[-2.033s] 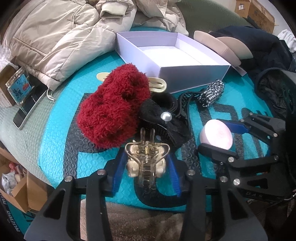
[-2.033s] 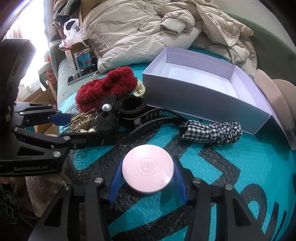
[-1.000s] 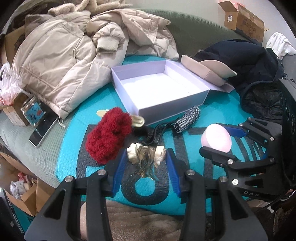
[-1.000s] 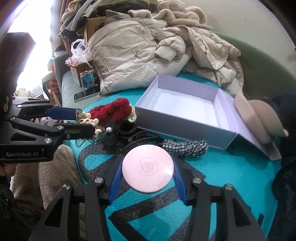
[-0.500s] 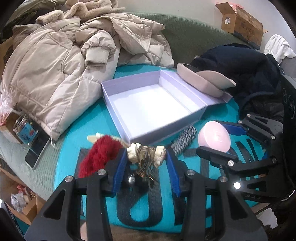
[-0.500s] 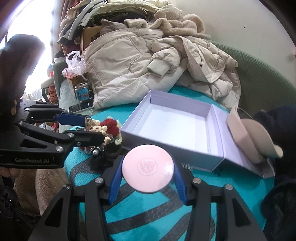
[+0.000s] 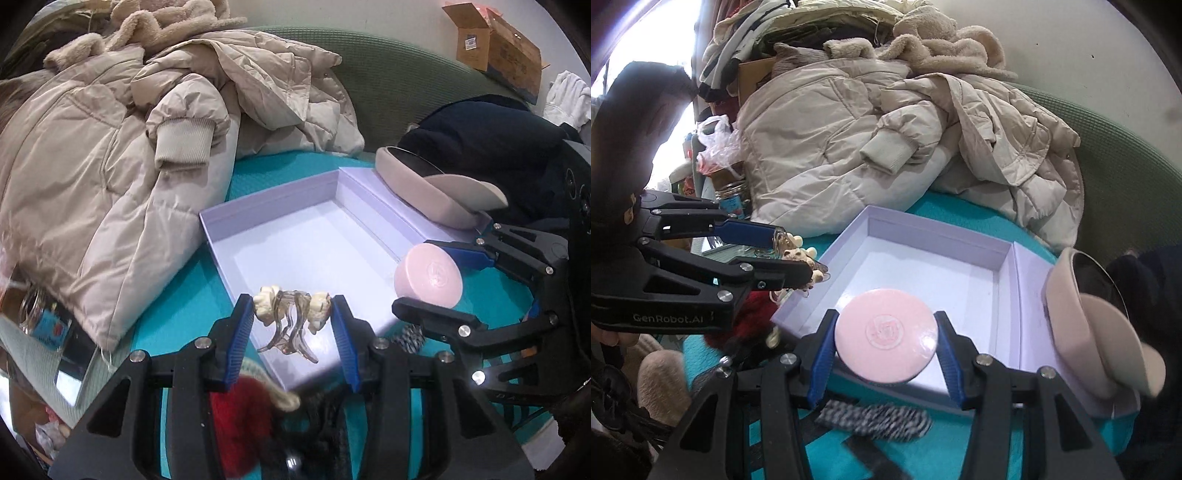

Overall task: Organize objects
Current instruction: 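Lift and carry the clip with the left tool while the right tool carries the compact to the box, then lower and release the clip in the box while the right tool sets the compact inside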

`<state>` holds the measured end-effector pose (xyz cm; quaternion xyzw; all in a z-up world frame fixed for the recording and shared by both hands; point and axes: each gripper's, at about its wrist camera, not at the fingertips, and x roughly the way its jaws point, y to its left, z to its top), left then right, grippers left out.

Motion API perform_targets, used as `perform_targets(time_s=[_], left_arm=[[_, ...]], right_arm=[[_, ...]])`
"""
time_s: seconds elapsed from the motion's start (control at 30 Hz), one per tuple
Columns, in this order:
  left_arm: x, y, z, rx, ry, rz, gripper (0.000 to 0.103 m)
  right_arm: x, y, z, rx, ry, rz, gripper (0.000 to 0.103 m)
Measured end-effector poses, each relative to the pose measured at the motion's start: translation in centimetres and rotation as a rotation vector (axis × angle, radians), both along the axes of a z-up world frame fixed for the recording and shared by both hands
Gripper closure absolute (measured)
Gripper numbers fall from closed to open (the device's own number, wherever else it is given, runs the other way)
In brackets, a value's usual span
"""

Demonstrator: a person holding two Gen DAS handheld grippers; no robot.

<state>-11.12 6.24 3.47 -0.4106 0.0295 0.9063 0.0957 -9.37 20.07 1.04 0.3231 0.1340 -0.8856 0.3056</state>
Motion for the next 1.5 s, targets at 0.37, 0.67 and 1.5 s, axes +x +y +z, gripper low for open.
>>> perform_targets(time_s=[0.37, 0.67, 1.5], left_arm=[[-6.9, 0.8, -2.0, -0.005, -0.024, -0.013, 0.062], [-11.8, 1.0, -3.8, -0.017, -0.053, -0.007, 0.062], [-17.0, -0.3, -8.6, -0.014, -0.163, 0.037, 0.058]], right_arm=[[-6.5, 0.3, -0.8, 0.011, -0.013, -0.043, 0.052], [-10.9, 0.0, -2.0, 0.038, -0.023, -0.092, 0.052], [-16.3, -1.1, -5.4, 0.137, -0.113, -0.173, 0.043]])
